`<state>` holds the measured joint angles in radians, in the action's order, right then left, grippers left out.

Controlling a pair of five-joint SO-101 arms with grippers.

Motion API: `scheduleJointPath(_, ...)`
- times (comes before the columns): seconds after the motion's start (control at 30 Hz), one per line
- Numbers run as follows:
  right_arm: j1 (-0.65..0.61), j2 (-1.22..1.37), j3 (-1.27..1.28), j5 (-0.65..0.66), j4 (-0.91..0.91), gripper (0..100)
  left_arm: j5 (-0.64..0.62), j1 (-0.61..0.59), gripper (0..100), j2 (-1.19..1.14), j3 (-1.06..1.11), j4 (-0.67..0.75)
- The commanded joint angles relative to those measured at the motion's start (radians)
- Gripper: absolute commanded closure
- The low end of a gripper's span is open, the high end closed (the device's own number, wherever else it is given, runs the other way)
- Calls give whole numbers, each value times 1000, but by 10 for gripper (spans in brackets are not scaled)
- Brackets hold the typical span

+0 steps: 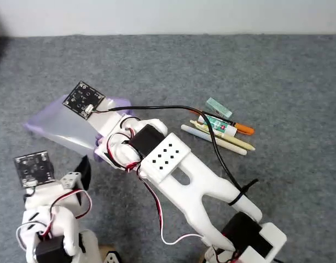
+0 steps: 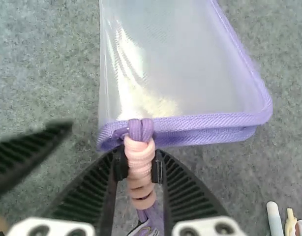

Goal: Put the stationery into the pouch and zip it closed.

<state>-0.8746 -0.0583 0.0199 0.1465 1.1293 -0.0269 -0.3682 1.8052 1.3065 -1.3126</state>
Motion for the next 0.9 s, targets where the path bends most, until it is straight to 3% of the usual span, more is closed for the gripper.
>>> scheduleJointPath(0.0,7,-12,-35,-5,-21,991,-14,92,699,12,-51,-5)
scheduleJointPath(0.17,4,-13,-37,-5,-21,991,-29,167,699,9,-38,8)
scheduleJointPath(0.37,2,-67,-37,-5,-18,991,-35,133,699,9,90,141)
scheduleJointPath(0.87,2,-90,-35,-5,73,991,-48,135,749,12,113,170)
